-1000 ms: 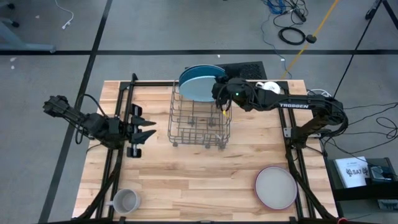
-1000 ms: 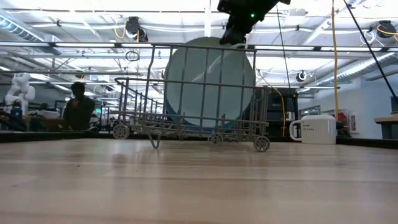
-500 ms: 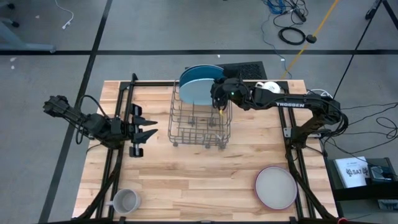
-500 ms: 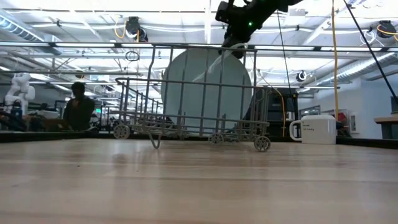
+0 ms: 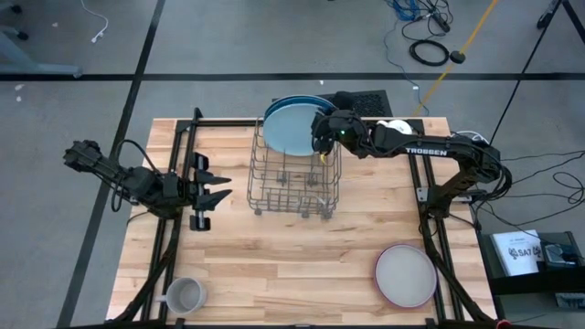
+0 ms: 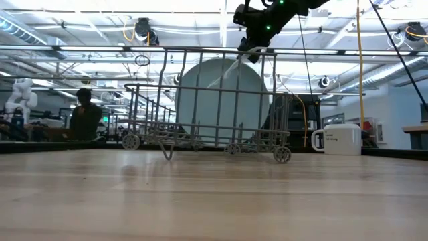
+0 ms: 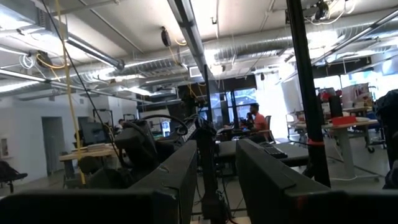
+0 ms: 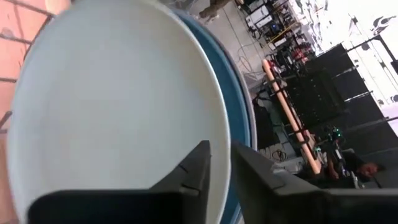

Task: Sort dishes
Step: Put the light blue plate into the dish rack

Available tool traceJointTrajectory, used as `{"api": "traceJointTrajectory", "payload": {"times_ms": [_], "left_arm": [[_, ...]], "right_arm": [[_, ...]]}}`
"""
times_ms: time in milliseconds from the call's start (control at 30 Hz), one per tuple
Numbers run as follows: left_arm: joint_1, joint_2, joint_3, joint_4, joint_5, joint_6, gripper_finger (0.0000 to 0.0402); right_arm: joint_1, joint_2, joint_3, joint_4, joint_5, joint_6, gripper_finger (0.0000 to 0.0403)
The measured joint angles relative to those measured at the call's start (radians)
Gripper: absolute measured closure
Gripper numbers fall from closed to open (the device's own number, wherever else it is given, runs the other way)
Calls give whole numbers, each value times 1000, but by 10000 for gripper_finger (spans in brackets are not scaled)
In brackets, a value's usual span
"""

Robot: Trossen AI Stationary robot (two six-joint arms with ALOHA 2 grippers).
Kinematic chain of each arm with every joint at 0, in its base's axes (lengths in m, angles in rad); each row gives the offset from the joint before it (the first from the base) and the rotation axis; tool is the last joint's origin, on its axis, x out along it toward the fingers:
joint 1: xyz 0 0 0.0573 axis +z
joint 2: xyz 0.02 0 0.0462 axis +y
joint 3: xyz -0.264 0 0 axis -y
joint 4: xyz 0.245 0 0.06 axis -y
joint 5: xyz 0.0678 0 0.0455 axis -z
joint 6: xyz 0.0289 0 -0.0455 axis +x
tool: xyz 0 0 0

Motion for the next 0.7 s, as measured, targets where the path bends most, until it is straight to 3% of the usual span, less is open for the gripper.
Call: {"api": "traceJointTrajectory", "payload": {"times_ms": [367,700], "left_arm": [[0,0,0,0,0,0,288],[0,0,0,2,0,-1,288]], "right_arm": [[19,0,0,46,29,-56,212],[136,-58,69,112,101,-191,209]]}}
